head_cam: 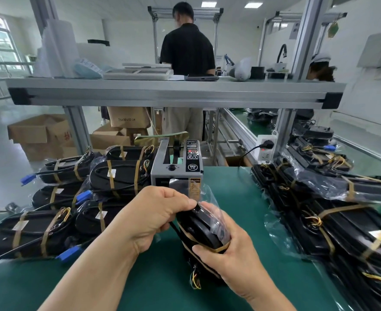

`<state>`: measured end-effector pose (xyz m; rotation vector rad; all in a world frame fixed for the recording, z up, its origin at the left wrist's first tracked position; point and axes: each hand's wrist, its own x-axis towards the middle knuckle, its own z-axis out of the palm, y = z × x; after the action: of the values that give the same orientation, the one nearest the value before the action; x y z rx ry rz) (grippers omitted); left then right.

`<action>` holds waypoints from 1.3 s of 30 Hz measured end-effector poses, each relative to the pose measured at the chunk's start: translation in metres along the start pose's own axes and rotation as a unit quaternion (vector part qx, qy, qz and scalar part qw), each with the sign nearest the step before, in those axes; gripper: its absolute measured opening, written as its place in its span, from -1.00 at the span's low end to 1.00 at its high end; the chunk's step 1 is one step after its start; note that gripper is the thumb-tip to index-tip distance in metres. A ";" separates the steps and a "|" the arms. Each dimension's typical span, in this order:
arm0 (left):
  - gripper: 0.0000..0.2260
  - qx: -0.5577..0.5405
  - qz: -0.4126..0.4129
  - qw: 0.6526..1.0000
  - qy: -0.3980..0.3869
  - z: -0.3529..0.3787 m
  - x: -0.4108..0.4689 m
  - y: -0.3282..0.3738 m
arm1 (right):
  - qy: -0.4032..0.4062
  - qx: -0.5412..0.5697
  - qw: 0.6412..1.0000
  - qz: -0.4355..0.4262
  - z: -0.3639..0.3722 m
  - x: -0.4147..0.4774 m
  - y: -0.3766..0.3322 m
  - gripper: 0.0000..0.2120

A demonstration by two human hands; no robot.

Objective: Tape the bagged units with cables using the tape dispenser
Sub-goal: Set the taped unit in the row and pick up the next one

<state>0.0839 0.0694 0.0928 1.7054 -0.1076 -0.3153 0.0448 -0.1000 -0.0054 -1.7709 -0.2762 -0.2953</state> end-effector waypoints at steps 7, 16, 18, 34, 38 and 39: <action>-0.77 0.002 0.037 0.998 0.050 0.007 -0.002 -0.009 | -0.005 -0.002 1.000 0.000 0.001 -0.001 0.002 -0.31; -0.67 0.015 0.056 0.995 0.078 0.011 -0.002 -0.013 | -0.014 -0.010 1.000 0.000 0.000 -0.002 0.000 -0.33; -0.67 0.016 0.060 0.995 0.081 0.012 -0.001 -0.014 | -0.013 -0.010 1.000 0.001 0.000 -0.002 0.000 -0.33; -0.69 0.071 0.100 0.975 0.186 0.028 -0.009 -0.026 | -0.016 -0.016 1.000 -0.005 -0.001 -0.002 -0.002 -0.32; -0.85 0.033 0.096 0.975 0.195 0.026 -0.003 -0.031 | -0.015 -0.015 1.000 -0.012 0.000 -0.003 -0.002 -0.33; -0.89 0.020 0.094 0.976 0.196 0.025 -0.002 -0.031 | -0.017 -0.016 1.000 -0.013 0.000 -0.003 -0.003 -0.33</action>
<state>0.0720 0.0511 0.0591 1.7513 0.0169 0.1672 0.0412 -0.0993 -0.0041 -1.8066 -0.3208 -0.2912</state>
